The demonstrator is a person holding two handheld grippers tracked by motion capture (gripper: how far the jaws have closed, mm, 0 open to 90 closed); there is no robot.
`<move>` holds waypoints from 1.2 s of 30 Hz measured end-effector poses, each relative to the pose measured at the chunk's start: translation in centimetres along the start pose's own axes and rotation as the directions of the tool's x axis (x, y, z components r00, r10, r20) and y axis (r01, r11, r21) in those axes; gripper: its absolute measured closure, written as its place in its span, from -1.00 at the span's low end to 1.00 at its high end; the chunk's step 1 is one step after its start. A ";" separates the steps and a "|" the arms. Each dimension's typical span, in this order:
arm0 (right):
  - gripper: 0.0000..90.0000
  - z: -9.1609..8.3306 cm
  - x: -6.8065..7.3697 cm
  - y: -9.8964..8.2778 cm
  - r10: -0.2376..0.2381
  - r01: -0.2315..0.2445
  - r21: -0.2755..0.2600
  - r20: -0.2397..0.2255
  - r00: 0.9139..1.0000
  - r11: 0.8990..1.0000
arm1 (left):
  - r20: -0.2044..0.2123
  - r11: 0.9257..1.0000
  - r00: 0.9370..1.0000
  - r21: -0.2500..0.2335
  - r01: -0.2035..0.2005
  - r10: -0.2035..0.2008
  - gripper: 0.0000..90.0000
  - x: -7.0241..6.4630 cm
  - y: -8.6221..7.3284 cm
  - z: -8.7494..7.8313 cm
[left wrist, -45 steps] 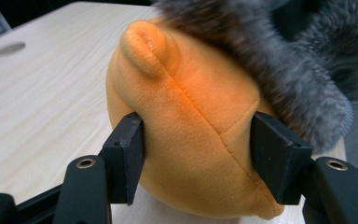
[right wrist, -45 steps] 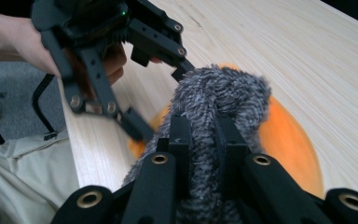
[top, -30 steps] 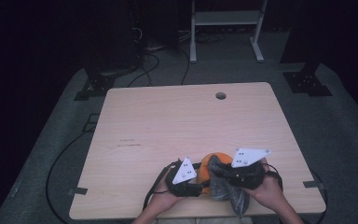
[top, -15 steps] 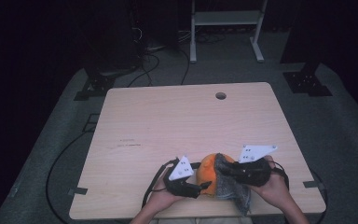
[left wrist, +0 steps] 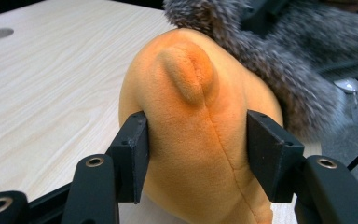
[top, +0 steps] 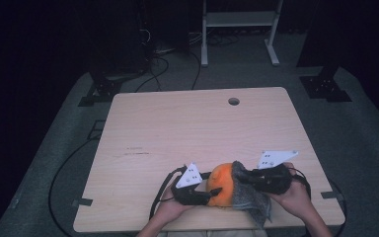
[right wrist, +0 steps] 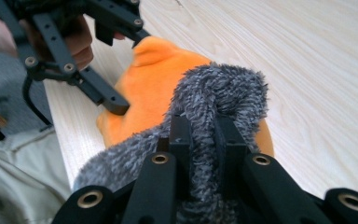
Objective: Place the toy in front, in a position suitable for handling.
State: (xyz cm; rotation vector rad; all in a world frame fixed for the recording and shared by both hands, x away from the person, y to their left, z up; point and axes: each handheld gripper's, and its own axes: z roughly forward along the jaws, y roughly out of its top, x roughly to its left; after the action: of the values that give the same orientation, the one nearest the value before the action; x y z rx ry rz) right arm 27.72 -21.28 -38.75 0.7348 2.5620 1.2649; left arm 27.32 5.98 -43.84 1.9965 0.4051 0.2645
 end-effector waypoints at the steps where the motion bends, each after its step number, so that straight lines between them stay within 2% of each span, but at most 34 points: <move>1: 0.76 -0.1 0.0 0.0 0.009 -0.009 -0.008 -0.007 1.000 1.000 | -0.001 1.000 1.000 -0.001 -0.015 0.015 -0.03 -0.2 0.1 0.1; 2: 0.76 -0.2 0.2 0.2 0.008 -0.009 -0.018 -0.011 1.000 1.000 | -0.004 0.999 0.999 0.000 -0.043 0.043 -0.03 -0.4 0.2 0.1; 4: 0.76 -0.1 1.1 0.9 -0.023 0.022 -0.035 -0.027 0.999 0.999 | -0.013 0.995 0.995 0.007 -0.100 0.100 -0.02 -0.8 0.3 0.1; 6: 0.76 0.1 1.7 1.5 -0.049 0.047 -0.038 -0.048 0.998 0.998 | -0.016 0.993 0.993 0.016 -0.118 0.119 0.01 -0.9 0.2 -0.1; 8: 0.76 0.2 1.7 1.5 -0.053 0.051 -0.031 -0.053 0.997 0.998 | -0.013 0.994 0.994 0.016 -0.108 0.108 0.02 -0.6 0.0 -0.3; 10: 0.76 0.2 0.9 1.0 -0.043 0.043 -0.003 -0.037 0.998 0.999 | -0.006 0.997 0.997 0.007 -0.074 0.074 0.02 -0.2 -0.2 -0.3; 12: 0.76 0.0 -0.3 0.1 0.007 -0.007 0.008 -0.035 0.999 1.000 | -0.004 0.998 0.998 0.008 -0.055 0.055 -0.02 -0.1 -0.1 -0.3; 14: 0.77 -0.1 -0.6 -0.4 0.036 -0.036 -0.005 -0.041 0.999 0.999 | 0.001 1.000 1.000 0.001 0.002 -0.002 -0.27 0.0 0.3 -0.2; 16: 0.77 0.2 0.1 -0.3 0.033 -0.034 -0.015 -0.035 0.999 0.999 | 0.015 0.999 0.999 0.004 0.049 -0.049 -0.58 0.0 0.9 0.0; 17: 0.77 0.4 0.5 -0.1 0.022 -0.023 -0.026 -0.047 0.999 0.999 | 0.009 0.999 0.999 0.006 0.053 -0.053 -0.60 -0.1 1.0 0.1; 18: 0.77 0.6 0.9 0.2 0.010 -0.012 -0.031 -0.057 0.998 0.999 | -0.020 0.999 0.999 0.019 0.031 -0.031 -0.57 -0.2 1.0 0.1; 19: 0.76 1.0 1.6 0.5 -0.027 0.026 -0.018 -0.050 0.998 0.999 | -0.038 1.000 0.999 0.023 0.014 -0.013 -0.36 -0.2 0.8 0.1; 21: 0.76 1.2 1.9 0.7 -0.062 0.062 -0.001 -0.032 0.998 0.998 | -0.031 0.999 0.999 0.010 0.030 -0.030 -0.21 0.1 0.3 -0.1; 24: 0.76 0.8 0.7 0.0 -0.011 0.011 -0.009 -0.056 0.998 1.000 | -0.022 1.000 1.000 0.008 0.022 -0.022 -0.12 0.4 0.0 -0.4; 27: 0.77 0.3 -0.6 -1.2 0.039 -0.039 -0.001 -0.048 0.998 0.999 | -0.017 1.000 1.000 0.007 0.018 -0.018 -0.11 0.6 -0.1 -0.4; 29: 0.77 -0.2 -0.8 -1.4 0.058 -0.059 -0.011 -0.036 0.998 0.998 | -0.027 1.000 1.000 0.016 -0.005 0.006 -0.10 0.4 -0.1 -0.4; 30: 0.77 -0.3 -0.7 -1.4 0.064 -0.065 -0.026 -0.044 0.997 0.998 | -0.032 1.000 0.999 0.021 -0.018 0.019 -0.11 0.3 -0.1 -0.4; 32: 0.76 -0.2 -0.3 -0.9 0.058 -0.061 -0.054 -0.055 0.997 0.997 | -0.033 1.000 0.999 0.026 -0.018 0.019 -0.11 0.4 -0.1 -0.5; 34: 0.76 0.1 0.0 -0.7 0.034 -0.036 -0.044 -0.046 0.998 0.998 | -0.029 0.999 0.999 0.031 -0.015 0.015 -0.11 0.7 -0.3 -0.7; 36: 0.76 0.3 -0.1 -0.9 0.031 -0.033 -0.035 -0.050 0.998 0.999 | -0.023 0.999 1.000 0.032 0.005 -0.004 -0.12 1.0 -0.5 -0.9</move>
State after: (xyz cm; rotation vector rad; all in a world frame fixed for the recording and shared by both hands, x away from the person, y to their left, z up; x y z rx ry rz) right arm 27.63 -21.58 -39.60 0.7495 2.5690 1.3509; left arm 27.87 7.33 -43.89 2.0254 0.4305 0.2798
